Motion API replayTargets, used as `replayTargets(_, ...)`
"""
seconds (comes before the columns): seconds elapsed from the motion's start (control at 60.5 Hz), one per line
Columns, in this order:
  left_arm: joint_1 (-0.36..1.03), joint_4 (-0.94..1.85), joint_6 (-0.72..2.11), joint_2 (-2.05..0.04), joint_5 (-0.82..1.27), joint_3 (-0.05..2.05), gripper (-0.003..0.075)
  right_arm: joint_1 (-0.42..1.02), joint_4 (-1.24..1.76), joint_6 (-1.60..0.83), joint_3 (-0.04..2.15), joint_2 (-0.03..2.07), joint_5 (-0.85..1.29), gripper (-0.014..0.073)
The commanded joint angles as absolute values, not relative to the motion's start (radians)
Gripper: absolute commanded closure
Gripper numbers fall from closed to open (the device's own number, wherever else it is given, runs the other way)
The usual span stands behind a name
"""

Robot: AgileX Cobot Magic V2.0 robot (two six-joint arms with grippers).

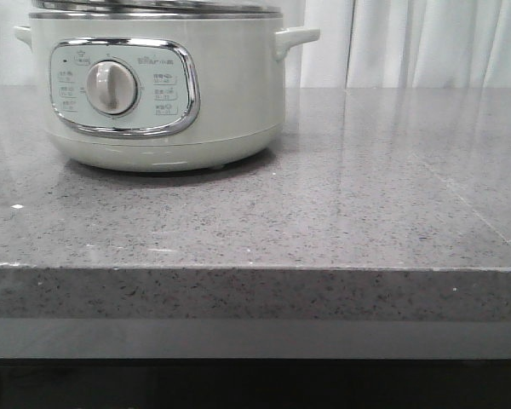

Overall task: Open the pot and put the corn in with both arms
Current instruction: 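Lower the glass lid back onto the cooker with the left gripper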

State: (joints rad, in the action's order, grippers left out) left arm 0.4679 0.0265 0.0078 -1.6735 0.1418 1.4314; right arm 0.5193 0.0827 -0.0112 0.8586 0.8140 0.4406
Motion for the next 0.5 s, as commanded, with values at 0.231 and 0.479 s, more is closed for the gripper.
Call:
replayTargets(0.231,0.465,0.068,0.0,-1.62,0.014,1.48,0.0457,0.511,0.074,-0.012,0.885,0.806,0.362,0.0098)
replayTargets(0.479,0.465,0.072,0.0,-1.62,0.017,1.48,0.0447,0.511,0.074,-0.012,0.885,0.806,0.362,0.0098)
